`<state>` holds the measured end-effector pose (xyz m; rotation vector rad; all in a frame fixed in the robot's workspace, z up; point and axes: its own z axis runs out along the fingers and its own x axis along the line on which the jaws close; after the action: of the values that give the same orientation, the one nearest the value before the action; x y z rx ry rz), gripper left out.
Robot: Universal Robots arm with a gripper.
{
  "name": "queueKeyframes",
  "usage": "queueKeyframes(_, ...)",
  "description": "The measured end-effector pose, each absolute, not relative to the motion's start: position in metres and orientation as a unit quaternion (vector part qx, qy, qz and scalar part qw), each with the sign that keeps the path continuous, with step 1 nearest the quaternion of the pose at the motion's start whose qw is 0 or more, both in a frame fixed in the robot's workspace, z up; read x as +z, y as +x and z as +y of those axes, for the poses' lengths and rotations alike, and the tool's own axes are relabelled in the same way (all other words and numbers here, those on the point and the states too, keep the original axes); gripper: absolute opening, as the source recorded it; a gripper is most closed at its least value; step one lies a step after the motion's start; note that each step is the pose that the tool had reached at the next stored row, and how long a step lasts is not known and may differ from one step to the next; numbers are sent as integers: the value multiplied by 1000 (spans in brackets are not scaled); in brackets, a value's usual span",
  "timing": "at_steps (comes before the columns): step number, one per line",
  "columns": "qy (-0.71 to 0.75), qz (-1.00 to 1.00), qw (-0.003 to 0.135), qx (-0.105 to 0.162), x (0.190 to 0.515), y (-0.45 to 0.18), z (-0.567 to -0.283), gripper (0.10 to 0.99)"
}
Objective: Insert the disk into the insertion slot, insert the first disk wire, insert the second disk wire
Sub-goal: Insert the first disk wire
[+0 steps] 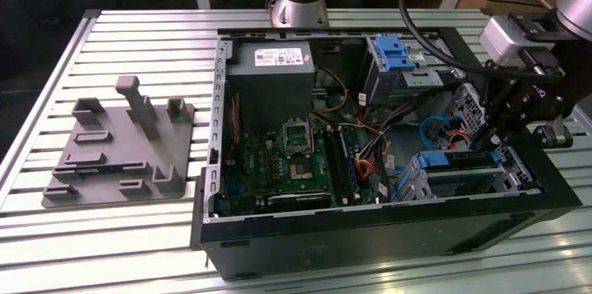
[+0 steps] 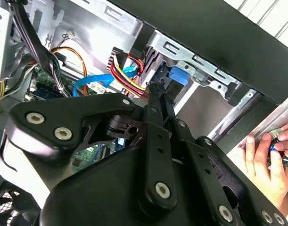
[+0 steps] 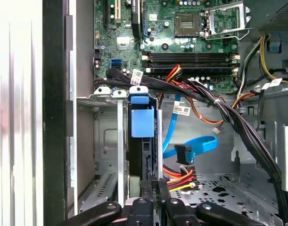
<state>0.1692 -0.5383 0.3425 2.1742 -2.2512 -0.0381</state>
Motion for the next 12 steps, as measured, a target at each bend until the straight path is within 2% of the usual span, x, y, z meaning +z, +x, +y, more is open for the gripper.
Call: queueKeyframes(12,694,-720,6,-12,342,169,-539,165)
